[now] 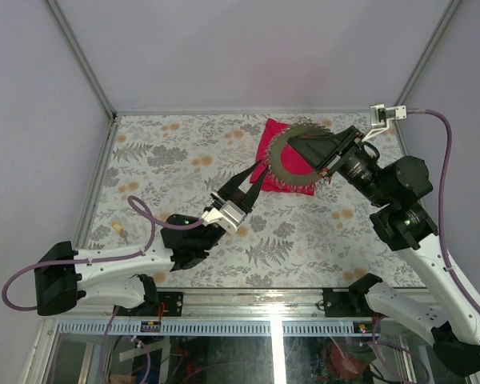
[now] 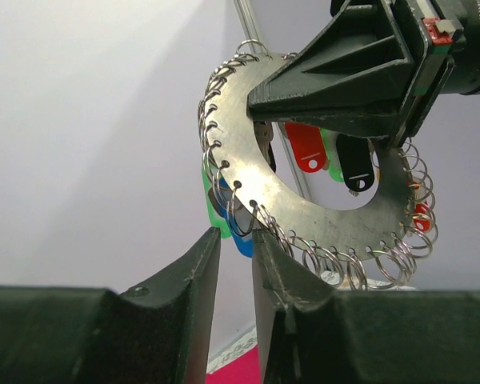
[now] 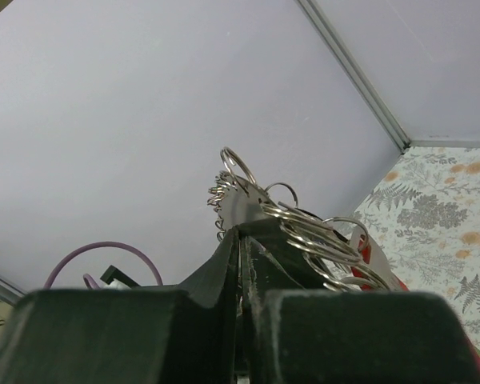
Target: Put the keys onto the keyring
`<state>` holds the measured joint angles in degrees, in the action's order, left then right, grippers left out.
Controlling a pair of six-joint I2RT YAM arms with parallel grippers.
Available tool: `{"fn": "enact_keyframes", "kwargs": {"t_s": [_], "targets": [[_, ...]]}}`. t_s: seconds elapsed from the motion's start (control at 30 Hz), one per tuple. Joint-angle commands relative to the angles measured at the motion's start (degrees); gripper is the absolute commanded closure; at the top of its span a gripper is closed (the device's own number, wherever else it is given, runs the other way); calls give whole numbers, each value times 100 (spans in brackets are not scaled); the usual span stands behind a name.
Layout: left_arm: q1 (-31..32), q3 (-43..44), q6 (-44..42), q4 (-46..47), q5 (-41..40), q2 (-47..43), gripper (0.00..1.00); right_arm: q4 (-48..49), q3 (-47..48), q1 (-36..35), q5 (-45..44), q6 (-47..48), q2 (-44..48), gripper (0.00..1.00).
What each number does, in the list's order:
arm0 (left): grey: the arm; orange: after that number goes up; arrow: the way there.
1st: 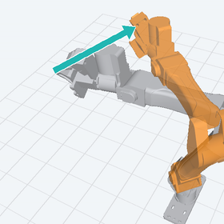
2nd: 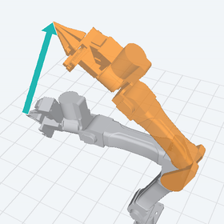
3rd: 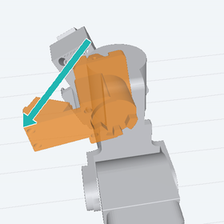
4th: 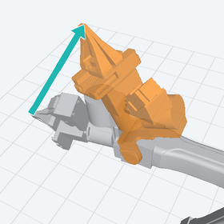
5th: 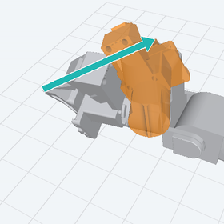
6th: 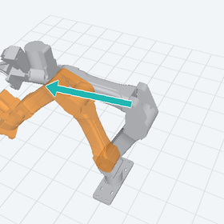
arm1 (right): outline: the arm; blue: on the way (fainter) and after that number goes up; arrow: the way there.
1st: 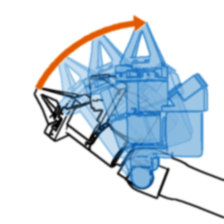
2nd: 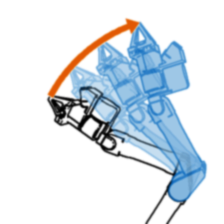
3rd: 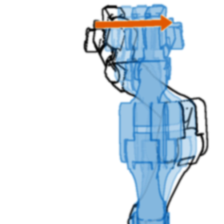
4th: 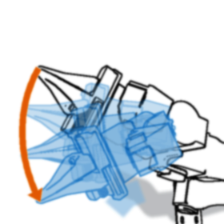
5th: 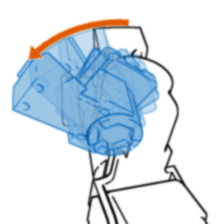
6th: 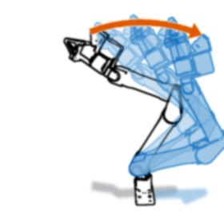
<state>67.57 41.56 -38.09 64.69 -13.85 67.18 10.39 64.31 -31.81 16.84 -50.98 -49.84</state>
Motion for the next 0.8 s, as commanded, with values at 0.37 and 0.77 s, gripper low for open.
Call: {"fn": "enact_keyframes", "kwargs": {"t_s": [0.37, 0.77], "targets": [[36, 305, -260, 386, 102, 68, 80, 657, 126, 13, 240, 63, 126, 100], [36, 307, -322, 492, -39, 70, 79, 631, 108, 11, 250, 80, 133, 100]]}}
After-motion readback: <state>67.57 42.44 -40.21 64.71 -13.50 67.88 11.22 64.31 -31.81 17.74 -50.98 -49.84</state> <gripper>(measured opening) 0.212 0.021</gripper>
